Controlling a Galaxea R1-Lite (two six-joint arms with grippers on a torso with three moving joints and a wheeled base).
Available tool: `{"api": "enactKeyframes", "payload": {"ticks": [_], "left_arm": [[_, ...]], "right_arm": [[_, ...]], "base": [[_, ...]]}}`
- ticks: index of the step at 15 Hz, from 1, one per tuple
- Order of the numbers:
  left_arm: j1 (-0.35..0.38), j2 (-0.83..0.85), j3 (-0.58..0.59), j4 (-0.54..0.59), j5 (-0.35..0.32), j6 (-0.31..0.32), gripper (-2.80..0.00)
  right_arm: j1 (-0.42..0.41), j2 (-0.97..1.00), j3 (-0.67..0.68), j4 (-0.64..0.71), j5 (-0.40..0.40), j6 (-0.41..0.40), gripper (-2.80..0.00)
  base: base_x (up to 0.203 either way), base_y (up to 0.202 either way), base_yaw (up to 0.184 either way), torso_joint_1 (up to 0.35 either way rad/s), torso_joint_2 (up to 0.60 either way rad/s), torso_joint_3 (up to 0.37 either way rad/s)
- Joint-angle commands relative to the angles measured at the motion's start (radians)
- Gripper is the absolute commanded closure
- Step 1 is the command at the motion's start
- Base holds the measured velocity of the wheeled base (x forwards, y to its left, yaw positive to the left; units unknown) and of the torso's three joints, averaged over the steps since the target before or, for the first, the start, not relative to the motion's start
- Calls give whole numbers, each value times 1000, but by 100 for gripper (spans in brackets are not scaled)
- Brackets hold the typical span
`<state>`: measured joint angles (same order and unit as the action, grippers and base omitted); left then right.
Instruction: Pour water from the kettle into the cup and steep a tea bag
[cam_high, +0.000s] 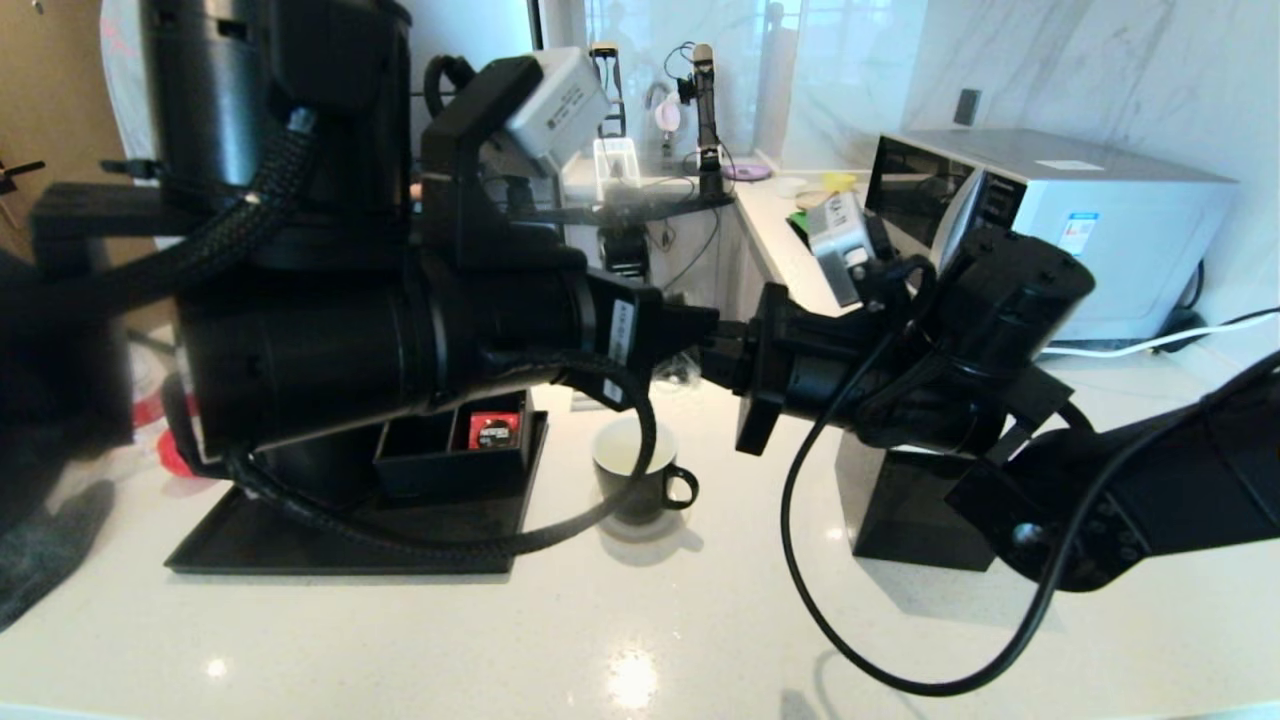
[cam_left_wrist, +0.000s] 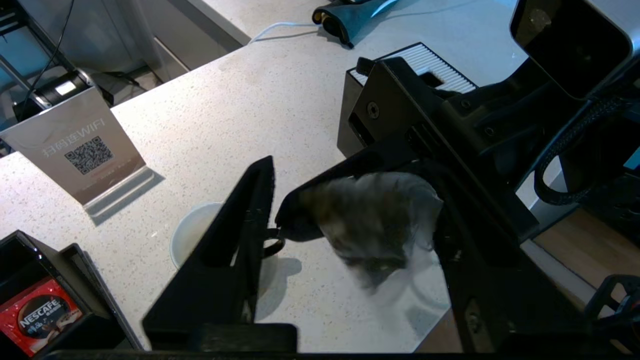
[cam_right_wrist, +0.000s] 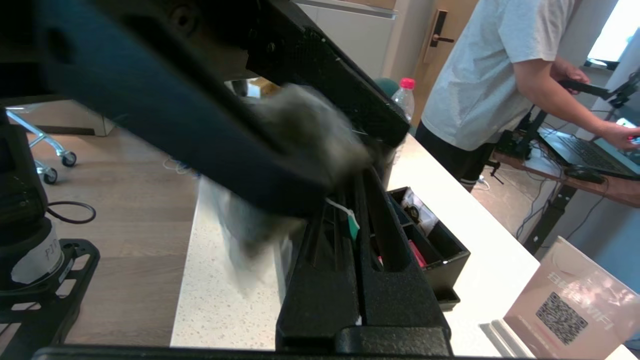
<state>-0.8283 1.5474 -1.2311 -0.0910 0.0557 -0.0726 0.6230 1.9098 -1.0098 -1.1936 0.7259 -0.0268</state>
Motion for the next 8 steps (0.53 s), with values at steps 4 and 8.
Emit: {"api": "enactKeyframes", "payload": {"ticks": [4,8], "left_arm": [[3,-16,29,-3,3,2,-280],[12,-23,39,-3,10,2,-280]], "right_arm": [[-23,-3,-1,-15,4,15,0],[-39,-3,-1,-17,4,18,0]], "base": [[0,0,0,0,0,0],[0,0,0,0,0,0]]}}
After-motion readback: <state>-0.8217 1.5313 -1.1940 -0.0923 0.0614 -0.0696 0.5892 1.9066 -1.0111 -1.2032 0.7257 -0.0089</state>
